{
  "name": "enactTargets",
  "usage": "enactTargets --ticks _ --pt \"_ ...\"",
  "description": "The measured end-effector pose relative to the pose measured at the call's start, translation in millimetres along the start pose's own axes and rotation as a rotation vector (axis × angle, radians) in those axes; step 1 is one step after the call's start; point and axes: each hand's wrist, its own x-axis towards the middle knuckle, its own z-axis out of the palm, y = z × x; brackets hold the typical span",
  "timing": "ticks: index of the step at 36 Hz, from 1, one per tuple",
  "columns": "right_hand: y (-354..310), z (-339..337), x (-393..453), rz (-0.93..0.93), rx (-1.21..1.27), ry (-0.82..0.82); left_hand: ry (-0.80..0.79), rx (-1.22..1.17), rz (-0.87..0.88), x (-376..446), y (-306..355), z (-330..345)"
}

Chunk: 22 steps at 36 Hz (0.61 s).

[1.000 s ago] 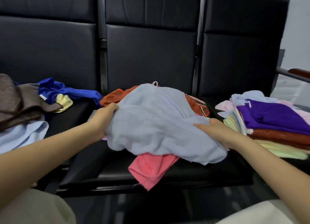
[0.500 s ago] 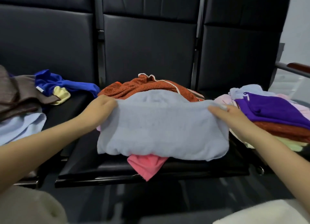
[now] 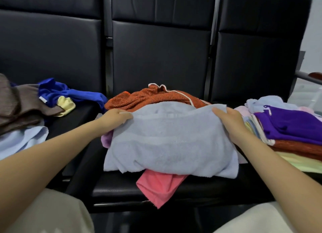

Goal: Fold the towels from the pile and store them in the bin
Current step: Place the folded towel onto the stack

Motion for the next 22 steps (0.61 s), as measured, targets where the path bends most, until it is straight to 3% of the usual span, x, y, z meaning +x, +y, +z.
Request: enactTargets --ticks 6,10,14,19,22 --pt "-6 7 17 -0.010 -0.013 0.092 0.006 -0.054 0.099 1 0 -15" --pt "-14 14 20 -0.035 0.102 0.096 -0.060 -0.022 0.046 -3 -13 -23" --pt "-22 35 33 0.020 0.098 0.017 -0.103 0.007 -0.014 0 -30 -27" --pt "-14 56 37 -0.005 -0.115 -0.147 -0.125 0.088 -0.052 -1 -41 -37" --pt "-7 58 38 0.031 -0.083 -0.174 -0.148 0.112 -0.065 -4 -40 -39"
